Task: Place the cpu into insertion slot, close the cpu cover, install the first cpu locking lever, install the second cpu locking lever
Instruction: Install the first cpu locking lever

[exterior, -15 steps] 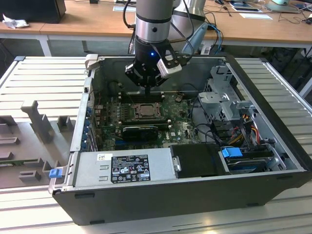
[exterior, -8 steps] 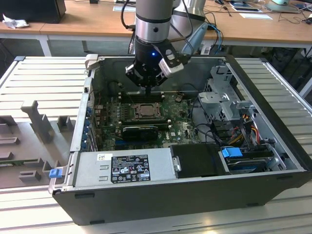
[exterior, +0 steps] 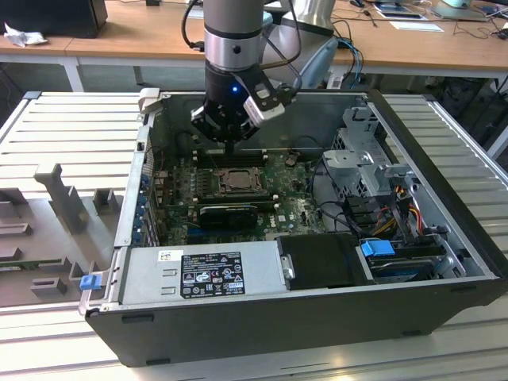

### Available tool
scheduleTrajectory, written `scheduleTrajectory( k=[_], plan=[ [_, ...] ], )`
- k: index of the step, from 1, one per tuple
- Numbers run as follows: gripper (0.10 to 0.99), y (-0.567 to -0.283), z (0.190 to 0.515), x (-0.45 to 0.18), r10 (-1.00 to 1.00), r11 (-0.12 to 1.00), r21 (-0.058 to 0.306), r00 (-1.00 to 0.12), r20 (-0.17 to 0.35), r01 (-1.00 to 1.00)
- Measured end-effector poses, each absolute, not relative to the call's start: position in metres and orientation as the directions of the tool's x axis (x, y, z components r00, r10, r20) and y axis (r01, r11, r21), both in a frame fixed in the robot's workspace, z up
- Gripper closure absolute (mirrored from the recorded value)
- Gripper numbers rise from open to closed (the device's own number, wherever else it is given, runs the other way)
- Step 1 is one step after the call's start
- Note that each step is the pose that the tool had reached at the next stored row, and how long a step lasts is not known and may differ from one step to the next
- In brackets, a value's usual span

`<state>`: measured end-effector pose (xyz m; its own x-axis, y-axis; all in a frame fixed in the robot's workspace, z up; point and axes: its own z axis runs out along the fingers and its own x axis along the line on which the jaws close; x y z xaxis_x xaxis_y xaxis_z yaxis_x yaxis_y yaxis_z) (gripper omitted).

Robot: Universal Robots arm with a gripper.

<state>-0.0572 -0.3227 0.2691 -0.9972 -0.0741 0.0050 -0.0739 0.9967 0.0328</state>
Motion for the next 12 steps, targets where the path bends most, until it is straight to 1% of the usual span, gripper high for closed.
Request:
scheduleTrajectory(
  k=[8, 12],
  plan=[
    [0.980, -0.323, 0.266, -0.066, -0.024, 0.999, 0.034, -1.000, 0.004, -0.023],
    [0.980, -0.322, 0.264, -0.090, -0.023, 0.999, 0.036, -1.000, 0.002, -0.023]
  ],
)
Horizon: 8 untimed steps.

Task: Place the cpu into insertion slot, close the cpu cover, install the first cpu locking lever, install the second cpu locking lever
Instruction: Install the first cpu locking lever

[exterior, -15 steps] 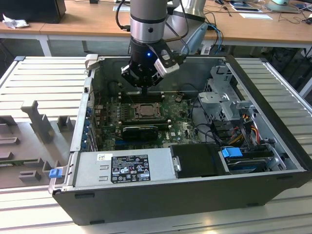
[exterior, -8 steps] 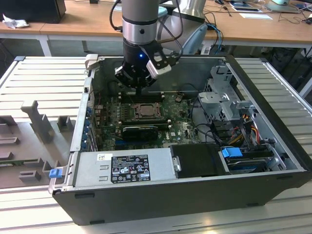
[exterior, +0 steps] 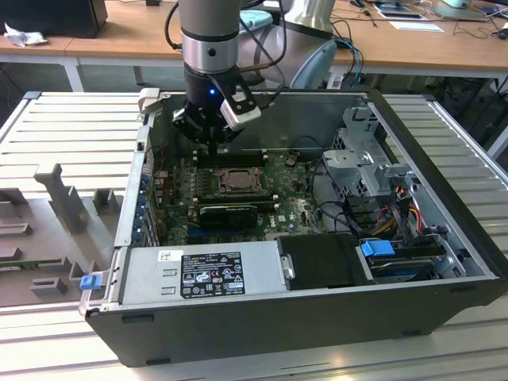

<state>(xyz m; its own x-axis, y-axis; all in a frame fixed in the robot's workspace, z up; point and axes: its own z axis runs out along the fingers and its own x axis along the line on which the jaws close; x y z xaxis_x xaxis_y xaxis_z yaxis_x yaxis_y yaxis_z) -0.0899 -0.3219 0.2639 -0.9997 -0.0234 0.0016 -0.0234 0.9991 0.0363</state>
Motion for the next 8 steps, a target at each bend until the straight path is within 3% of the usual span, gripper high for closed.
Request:
scheduleTrajectory(
  k=[8],
  plan=[
    [0.980, -0.305, 0.257, -0.109, -0.024, 0.999, 0.037, -1.000, 0.002, -0.023]
  ],
)
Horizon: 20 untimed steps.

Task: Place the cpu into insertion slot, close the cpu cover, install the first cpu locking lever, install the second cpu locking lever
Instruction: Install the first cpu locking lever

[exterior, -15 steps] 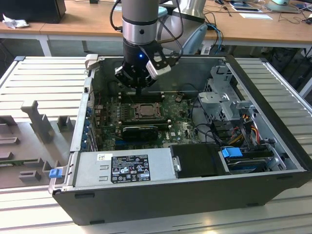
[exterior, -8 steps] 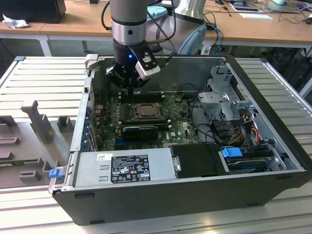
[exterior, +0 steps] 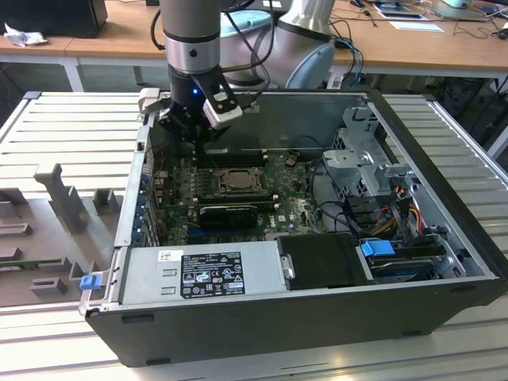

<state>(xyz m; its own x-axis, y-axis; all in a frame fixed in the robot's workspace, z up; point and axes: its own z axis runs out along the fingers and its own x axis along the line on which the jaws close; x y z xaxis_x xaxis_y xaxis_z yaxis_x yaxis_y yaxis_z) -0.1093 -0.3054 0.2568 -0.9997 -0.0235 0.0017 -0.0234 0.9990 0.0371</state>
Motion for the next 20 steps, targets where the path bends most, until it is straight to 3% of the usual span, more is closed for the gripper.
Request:
scheduleTrajectory(
  k=[7, 20],
  plan=[
    [0.980, -0.288, 0.255, -0.111, -0.024, 0.999, 0.037, -1.000, 0.002, -0.024],
    [0.980, -0.287, 0.255, -0.104, -0.024, 0.999, 0.037, -1.000, 0.002, -0.024]
  ],
)
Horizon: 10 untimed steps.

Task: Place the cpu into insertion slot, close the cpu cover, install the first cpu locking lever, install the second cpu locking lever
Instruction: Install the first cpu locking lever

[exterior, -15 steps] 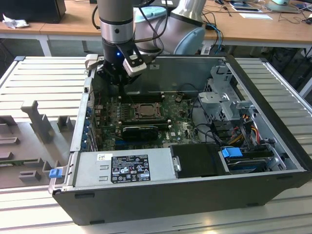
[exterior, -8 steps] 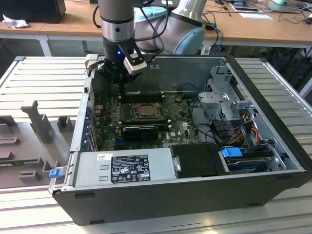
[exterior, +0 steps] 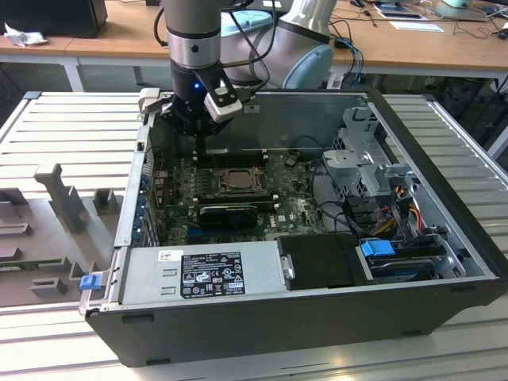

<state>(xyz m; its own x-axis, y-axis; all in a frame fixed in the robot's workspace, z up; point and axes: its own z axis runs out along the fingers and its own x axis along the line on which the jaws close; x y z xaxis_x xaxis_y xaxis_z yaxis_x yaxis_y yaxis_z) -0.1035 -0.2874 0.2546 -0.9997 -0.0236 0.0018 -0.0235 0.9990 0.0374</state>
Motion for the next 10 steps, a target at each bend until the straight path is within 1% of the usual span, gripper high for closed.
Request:
scheduleTrajectory(
  k=[10],
  plan=[
    [0.980, -0.287, 0.254, -0.077, -0.024, 0.999, 0.037, -1.000, 0.002, -0.023]
  ],
)
